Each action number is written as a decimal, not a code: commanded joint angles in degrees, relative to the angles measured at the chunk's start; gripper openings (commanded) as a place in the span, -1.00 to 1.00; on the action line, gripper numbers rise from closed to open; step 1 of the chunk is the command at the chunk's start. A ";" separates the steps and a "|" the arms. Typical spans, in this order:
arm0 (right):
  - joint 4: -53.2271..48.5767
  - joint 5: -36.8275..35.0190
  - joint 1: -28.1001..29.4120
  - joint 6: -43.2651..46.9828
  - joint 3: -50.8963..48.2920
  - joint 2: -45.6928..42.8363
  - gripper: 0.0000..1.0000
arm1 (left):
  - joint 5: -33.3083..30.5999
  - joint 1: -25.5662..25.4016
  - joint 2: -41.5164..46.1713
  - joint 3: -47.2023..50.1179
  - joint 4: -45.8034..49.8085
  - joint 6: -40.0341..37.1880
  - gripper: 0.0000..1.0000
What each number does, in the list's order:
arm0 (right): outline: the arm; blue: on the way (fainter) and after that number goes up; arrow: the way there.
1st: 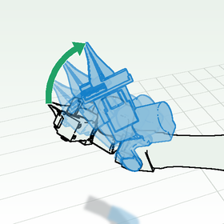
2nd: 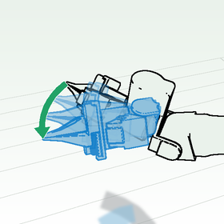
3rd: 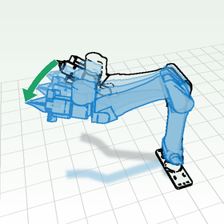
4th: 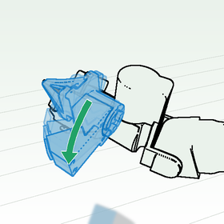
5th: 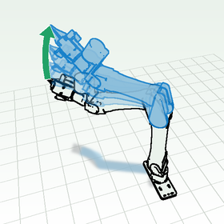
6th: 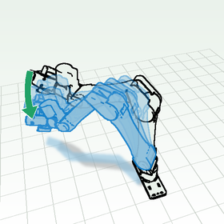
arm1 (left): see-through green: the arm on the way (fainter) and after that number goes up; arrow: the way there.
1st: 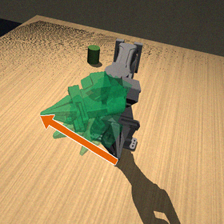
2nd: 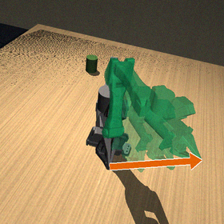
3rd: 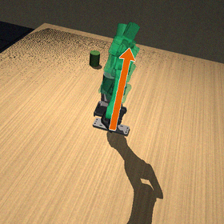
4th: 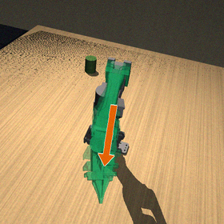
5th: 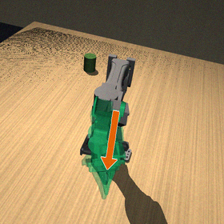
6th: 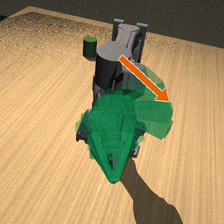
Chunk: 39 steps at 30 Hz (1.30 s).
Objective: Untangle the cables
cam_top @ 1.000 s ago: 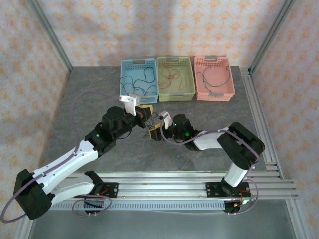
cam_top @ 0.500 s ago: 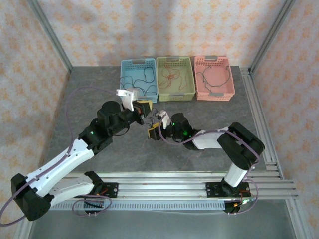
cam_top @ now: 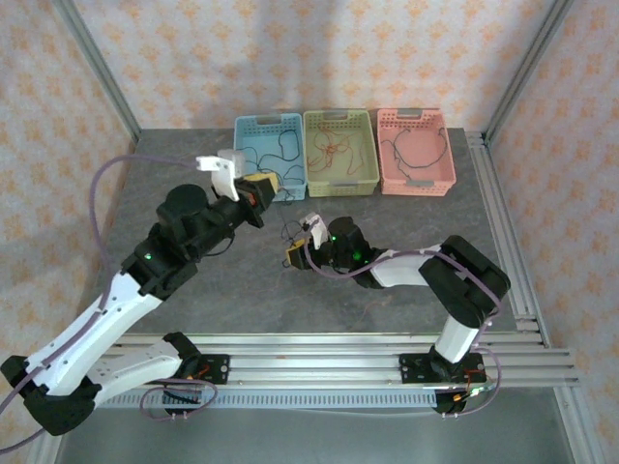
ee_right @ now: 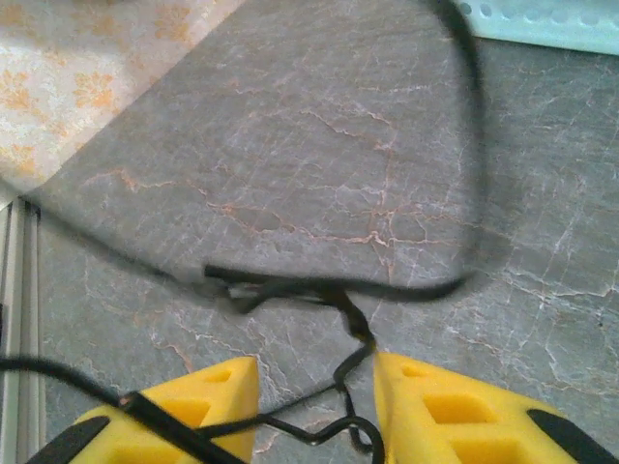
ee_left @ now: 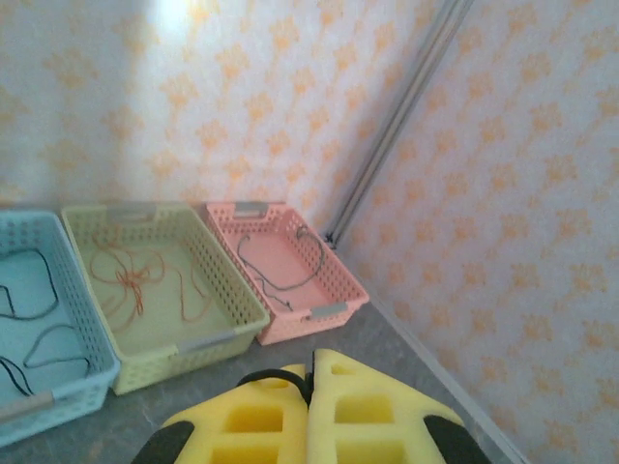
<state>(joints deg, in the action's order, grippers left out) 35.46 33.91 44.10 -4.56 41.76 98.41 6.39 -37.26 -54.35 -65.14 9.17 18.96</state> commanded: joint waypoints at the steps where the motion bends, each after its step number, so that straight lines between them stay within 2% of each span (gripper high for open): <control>1: -2.84 -0.14 0.18 1.16 1.89 1.41 -0.30 | -3.42 -0.01 1.09 -7.52 2.89 -2.58 -1.00; 9: -4.63 -1.49 0.20 1.39 2.65 1.80 -0.27 | -3.47 -0.06 -2.34 -19.95 8.21 -4.72 -1.00; 17: -5.24 -4.87 0.20 1.32 2.45 1.02 -0.26 | -4.50 0.14 -5.64 -21.33 10.03 -4.90 -1.00; 22: -5.58 -7.44 0.20 1.40 2.28 0.73 -0.19 | -4.68 2.24 -9.33 -24.47 12.41 -4.09 -1.00; 28: -5.80 -9.33 0.20 1.48 2.02 0.05 -0.18 | 5.56 8.53 -14.81 -28.16 15.93 -0.38 -1.00; 31: -5.05 -11.36 0.20 1.48 1.20 -0.92 -0.09 | 8.69 9.64 -16.29 -28.05 17.49 -0.58 -1.00; 39: -3.03 -14.12 0.20 1.50 -0.36 -2.34 -0.03 | 8.22 12.97 -17.93 -25.23 16.01 1.17 -1.00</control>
<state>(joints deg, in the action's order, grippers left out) 30.09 22.20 44.10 -3.75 42.48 97.86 13.72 -26.02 -72.14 -90.63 26.20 18.50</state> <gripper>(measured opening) 0.482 0.045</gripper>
